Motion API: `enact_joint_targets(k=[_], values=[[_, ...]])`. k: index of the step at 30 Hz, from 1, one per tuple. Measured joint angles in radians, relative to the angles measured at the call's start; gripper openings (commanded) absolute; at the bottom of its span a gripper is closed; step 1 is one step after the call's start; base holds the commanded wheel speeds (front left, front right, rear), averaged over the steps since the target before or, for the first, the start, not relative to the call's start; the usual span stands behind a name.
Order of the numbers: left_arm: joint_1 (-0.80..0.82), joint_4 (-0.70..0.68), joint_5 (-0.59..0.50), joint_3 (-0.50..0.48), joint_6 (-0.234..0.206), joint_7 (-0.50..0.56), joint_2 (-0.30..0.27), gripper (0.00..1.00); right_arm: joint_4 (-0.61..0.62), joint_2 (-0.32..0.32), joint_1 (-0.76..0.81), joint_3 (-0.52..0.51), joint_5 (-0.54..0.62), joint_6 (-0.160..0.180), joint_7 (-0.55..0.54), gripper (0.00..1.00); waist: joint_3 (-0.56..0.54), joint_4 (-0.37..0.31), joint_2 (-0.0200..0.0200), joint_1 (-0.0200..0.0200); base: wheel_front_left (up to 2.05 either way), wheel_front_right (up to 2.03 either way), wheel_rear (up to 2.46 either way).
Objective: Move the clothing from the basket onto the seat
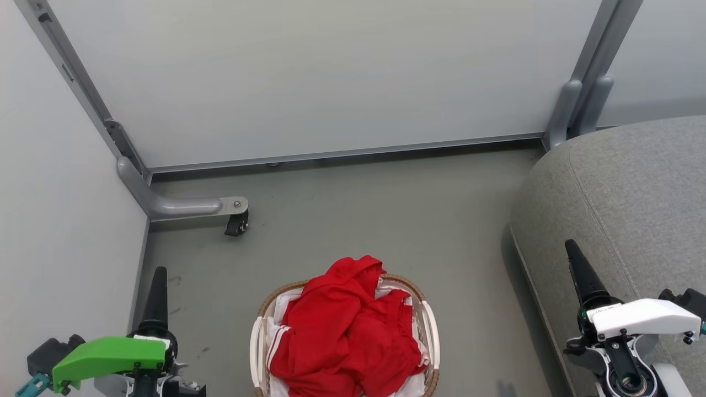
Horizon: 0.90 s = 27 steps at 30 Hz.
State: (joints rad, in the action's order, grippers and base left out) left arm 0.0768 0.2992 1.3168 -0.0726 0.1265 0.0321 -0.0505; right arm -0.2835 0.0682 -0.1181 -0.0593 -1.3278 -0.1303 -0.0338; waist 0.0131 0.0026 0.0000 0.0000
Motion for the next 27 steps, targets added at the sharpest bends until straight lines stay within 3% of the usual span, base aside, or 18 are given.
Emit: enact_joint_targets(k=[17,27], values=[[0.021,0.030,-0.344,0.049,-0.003,-0.068,-0.023,1.00,-0.017,0.009,-0.036,0.038,0.344,0.000,0.067,1.00,0.010,0.003,0.0000,0.0000,0.00,0.00,0.00],[0.021,0.031,-0.509,0.092,-0.033,-0.103,-0.043,1.00,-0.030,0.013,-0.036,0.061,0.493,0.000,0.103,1.00,0.011,0.005,0.0000,0.0000,0.00,0.00,0.00]])
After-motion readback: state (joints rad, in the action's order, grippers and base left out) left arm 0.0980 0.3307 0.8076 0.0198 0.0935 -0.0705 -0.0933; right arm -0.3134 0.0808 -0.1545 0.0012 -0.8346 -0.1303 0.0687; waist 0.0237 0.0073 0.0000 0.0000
